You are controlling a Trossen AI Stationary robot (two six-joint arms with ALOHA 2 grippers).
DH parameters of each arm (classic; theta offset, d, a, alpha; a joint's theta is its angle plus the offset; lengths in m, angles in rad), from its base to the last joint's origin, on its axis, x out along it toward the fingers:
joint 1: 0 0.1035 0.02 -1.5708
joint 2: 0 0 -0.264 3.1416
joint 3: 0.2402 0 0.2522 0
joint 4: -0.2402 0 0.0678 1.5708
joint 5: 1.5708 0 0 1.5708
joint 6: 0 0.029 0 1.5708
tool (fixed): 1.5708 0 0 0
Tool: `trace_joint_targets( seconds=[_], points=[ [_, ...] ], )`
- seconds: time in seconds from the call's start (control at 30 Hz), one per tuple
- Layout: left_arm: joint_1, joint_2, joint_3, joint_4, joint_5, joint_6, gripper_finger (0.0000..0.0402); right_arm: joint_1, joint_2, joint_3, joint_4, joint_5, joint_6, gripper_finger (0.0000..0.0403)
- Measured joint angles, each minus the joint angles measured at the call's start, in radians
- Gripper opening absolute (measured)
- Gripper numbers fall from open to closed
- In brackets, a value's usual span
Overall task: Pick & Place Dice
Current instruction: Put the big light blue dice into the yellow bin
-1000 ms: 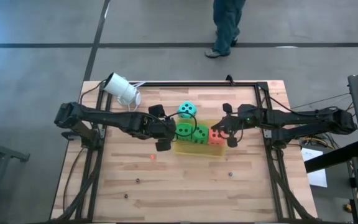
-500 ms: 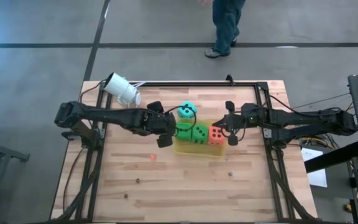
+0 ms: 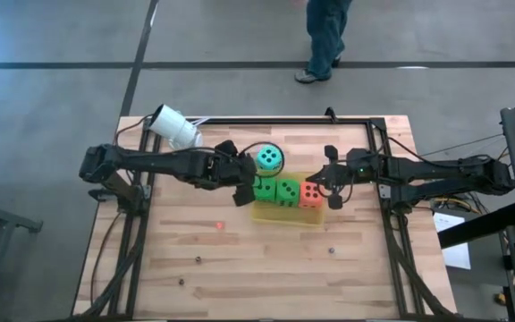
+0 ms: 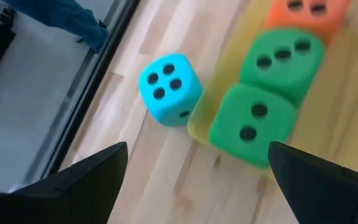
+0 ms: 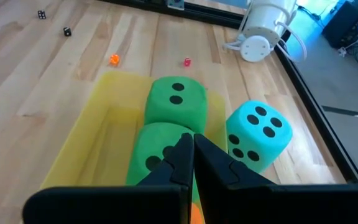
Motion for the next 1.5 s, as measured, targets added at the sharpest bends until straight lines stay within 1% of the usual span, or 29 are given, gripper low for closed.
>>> trace_joint_targets(
  seconds=[0.1,0.27,0.37,0.47,0.57,0.67,0.8,0.93,1.0,1.13,1.17,1.2,1.33,1.5],
  points=[
    [0.035,0.0,0.001,0.034,0.022,-0.023,0.0391,0.0,-0.004,0.0,-0.004,0.0,0.0,0.0008],
    [0.127,0.001,0.001,0.084,0.123,-0.024,0.0391,0.0,-0.012,0.0,-0.005,0.0,0.0,0.0008],
    [0.183,0.004,0.001,0.122,0.175,0.002,0.0391,0.0,-0.017,0.0,-0.006,0.0,0.003,0.0008],
    [0.226,0.009,0.001,0.167,0.205,0.036,0.0391,0.0,-0.018,0.0,-0.006,0.001,0.003,0.0008],
    [0.256,0.014,0.001,0.179,0.211,0.052,0.0391,0.001,-0.017,0.0,0.002,0.041,0.004,0.0008],
    [0.269,0.023,0.001,0.183,0.211,0.062,0.0391,-0.005,-0.008,0.0,0.003,0.128,0.025,0.0008],
    [0.27,0.023,0.0,0.175,0.211,0.065,0.0391,-0.058,0.014,0.0,0.002,0.123,0.027,0.0008],
    [0.267,0.022,0.0,0.161,0.211,0.065,0.0391,-0.154,0.054,0.004,0.0,0.118,0.03,0.0008],
    [0.267,0.02,0.0,0.155,0.211,0.064,0.0391,-0.209,0.089,0.019,0.003,0.079,0.026,0.0008],
    [0.267,0.02,0.0,0.146,0.211,0.061,0.0391,-0.305,0.195,0.057,0.002,-0.128,-0.011,0.0008],
    [0.267,0.019,0.0,0.144,0.211,0.061,0.0391,-0.323,0.225,0.07,0.004,-0.165,-0.024,0.0008],
    [0.265,0.018,0.0,0.14,0.211,0.061,0.0391,-0.336,0.252,0.082,0.004,-0.18,-0.03,0.0008],
    [0.251,0.012,0.0,0.119,0.211,0.053,0.0391,-0.376,0.37,0.141,0.001,-0.184,-0.06,0.0008],
    [0.229,-0.004,0.0,0.108,0.211,0.05,0.0391,-0.39,0.521,0.234,-0.004,-0.188,-0.075,0.0008]
  ],
)
